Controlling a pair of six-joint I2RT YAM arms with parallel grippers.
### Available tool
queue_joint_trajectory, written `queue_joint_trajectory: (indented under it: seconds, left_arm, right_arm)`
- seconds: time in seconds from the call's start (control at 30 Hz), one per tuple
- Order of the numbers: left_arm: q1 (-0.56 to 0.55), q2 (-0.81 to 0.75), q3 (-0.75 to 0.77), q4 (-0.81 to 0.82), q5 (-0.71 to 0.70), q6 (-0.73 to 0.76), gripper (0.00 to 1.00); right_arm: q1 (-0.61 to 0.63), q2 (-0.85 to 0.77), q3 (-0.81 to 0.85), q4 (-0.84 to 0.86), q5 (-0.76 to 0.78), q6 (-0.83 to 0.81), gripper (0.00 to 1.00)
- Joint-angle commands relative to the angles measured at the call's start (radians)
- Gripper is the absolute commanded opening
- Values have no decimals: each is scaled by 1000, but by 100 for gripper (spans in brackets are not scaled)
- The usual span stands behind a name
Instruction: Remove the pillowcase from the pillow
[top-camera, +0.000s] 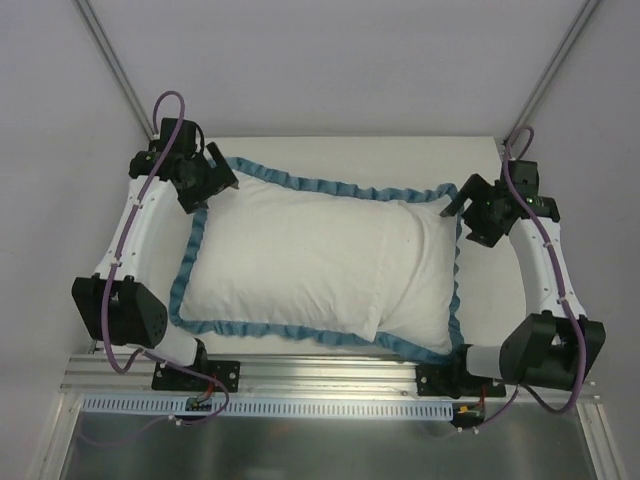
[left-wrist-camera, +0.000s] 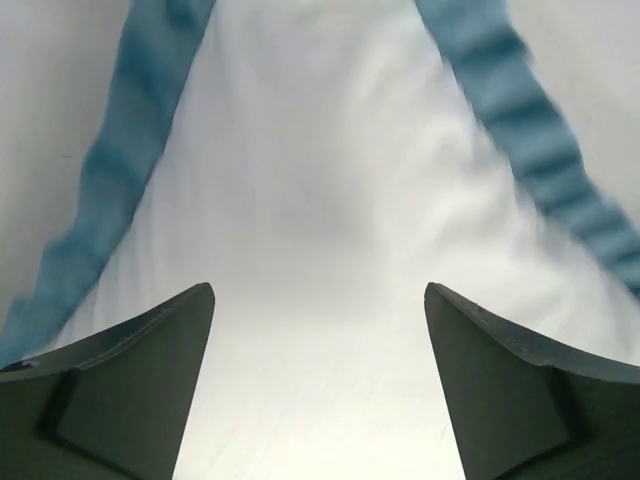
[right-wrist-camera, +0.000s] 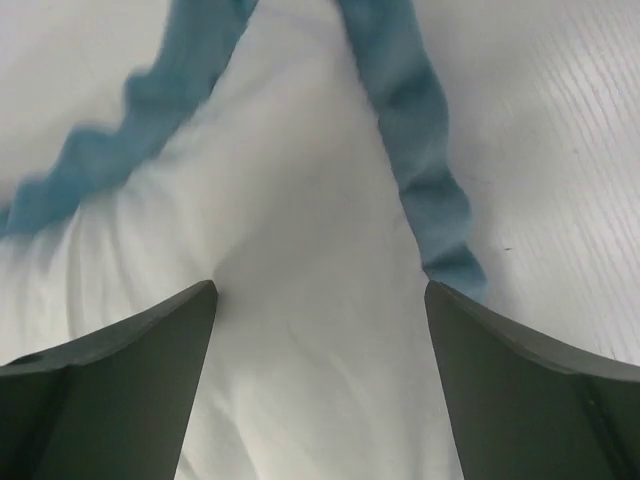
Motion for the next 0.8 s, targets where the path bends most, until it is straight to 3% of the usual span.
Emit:
queue_joint_trajectory:
  seconds: [0.0,0.2,0.33,0.4,0.5,0.67,0.77]
  left_arm:
    - [-4,-79,71,14,79,78,89]
    - [-95,-170,30,11,-37,176,86]
    - [-288,-177,8,8,-76,169,84]
    - [-357,-151,18,8,-75,154,88]
    - [-492,-73,60,8,-76,115,87]
    - [-635,70,154,7,-91,98,84]
    - [-678,122,180,7,-72,89,83]
  right_arm:
    - [39,-148,-5,35,102,-45,91]
    - [79,-287,-113,-8,134,-118,92]
    - [145,-365,-160,13,130,-125,95]
    - [244,-349,-152,18,154,-128,97]
    - [324,-268,-108,-2,215,-133,97]
    - [332,-177,-109,53,136,-136,95]
    - [327,-117,-132,30,211,-147,82]
